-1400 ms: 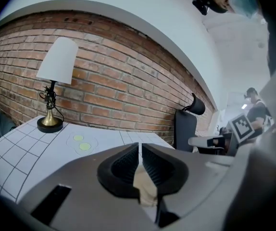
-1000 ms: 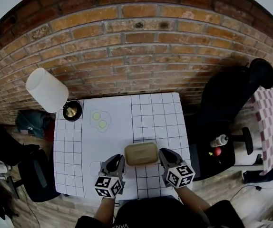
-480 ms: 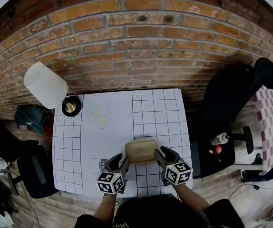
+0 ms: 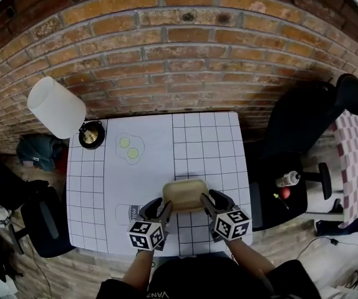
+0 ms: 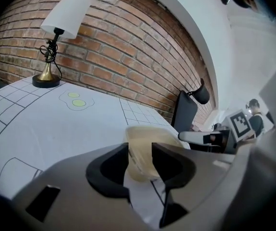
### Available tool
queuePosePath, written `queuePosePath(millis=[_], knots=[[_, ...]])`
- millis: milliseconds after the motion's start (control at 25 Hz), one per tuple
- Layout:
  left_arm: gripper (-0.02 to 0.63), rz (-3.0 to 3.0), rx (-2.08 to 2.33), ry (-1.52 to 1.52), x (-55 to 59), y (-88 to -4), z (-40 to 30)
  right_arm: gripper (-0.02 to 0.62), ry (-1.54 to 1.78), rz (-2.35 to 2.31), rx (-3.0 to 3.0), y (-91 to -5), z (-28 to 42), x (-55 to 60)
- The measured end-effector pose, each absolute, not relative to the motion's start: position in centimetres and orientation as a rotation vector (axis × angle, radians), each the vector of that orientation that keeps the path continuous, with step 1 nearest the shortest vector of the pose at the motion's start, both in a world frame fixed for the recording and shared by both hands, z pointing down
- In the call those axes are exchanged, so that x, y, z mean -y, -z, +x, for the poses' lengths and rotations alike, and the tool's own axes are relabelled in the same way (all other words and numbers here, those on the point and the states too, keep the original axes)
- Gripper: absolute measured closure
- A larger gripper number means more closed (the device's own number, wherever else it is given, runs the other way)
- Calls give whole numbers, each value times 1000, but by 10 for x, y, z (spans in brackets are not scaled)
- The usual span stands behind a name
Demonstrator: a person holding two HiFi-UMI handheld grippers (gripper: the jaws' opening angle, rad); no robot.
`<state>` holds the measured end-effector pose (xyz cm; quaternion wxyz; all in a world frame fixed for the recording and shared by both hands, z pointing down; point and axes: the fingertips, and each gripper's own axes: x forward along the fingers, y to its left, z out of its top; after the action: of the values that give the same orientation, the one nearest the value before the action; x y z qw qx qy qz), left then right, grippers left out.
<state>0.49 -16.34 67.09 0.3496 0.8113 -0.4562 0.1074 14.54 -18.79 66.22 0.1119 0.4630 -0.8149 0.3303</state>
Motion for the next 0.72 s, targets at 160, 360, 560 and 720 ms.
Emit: queuePosePath(millis=[160, 360, 560, 720], knots=[[463, 2101, 1183, -267, 164, -670, 4, 476, -973, 1355, 2392, -662, 144, 187], [463, 2103, 1193, -260, 163, -666, 3, 476, -968, 1362, 2394, -658, 142, 186], [463, 2118, 1203, -242, 165, -658, 2, 476, -964, 1385, 2403, -652, 142, 187], [463, 2135, 1213, -196, 168, -648, -1, 477, -956, 1406, 2427, -643, 142, 189]])
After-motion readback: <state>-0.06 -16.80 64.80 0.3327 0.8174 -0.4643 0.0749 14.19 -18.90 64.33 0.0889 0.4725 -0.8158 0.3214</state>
